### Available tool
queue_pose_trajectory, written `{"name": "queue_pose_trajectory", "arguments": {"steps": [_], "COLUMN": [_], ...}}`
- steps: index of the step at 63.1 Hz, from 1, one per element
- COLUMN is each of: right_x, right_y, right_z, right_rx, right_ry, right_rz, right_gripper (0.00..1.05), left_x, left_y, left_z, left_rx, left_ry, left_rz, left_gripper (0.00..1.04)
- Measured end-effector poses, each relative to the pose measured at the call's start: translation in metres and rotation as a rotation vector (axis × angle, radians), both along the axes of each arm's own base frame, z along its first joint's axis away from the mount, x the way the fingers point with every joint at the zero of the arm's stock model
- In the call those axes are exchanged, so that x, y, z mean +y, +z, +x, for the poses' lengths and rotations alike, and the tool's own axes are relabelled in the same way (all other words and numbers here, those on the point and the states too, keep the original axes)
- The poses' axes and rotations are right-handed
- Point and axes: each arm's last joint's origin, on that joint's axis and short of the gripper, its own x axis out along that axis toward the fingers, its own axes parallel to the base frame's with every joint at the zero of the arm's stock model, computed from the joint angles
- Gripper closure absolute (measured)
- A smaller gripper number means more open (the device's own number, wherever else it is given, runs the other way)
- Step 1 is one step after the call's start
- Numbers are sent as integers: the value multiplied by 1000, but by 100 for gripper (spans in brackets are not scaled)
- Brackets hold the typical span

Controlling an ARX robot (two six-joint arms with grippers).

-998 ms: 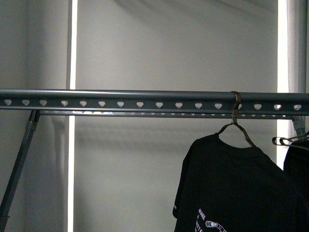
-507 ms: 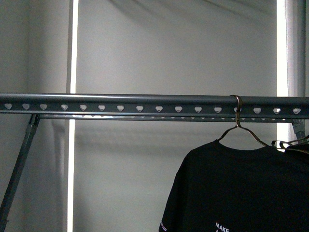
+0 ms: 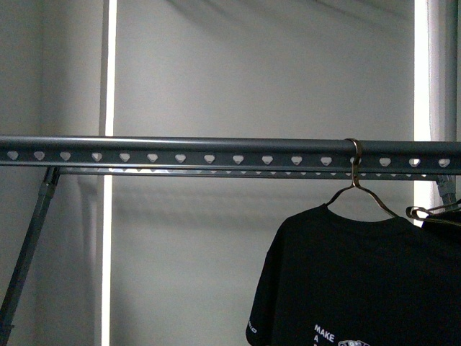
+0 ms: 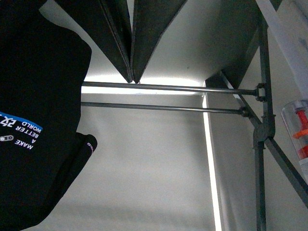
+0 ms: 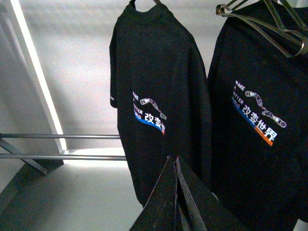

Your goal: Hang clothes on hanger

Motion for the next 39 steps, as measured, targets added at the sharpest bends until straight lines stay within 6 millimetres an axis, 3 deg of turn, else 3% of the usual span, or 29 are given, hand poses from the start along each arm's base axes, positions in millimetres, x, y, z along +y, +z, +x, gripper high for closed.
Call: {"name": "queue_pose_trajectory", "arguments": {"steps": [14, 27, 31, 39], "right_x": [0, 0, 0, 0], "right_y": [-13, -13, -13, -13], "right_z": [0, 0, 0, 0], "right_rx": [-1, -2, -2, -2], "right_ry": [-2, -2, -2, -2], "right_rz": [0, 0, -1, -1], "right_gripper": [102, 102, 93, 72], "left_x": [0, 0, 0, 0], "left_y": [0, 0, 0, 0], "left_z": [0, 0, 0, 0], "left_rx": [0, -1, -1, -1], "left_ry": [0, 0, 0, 0], "left_rz": [0, 0, 0, 0], "left_gripper": [101, 100, 85, 63]}}
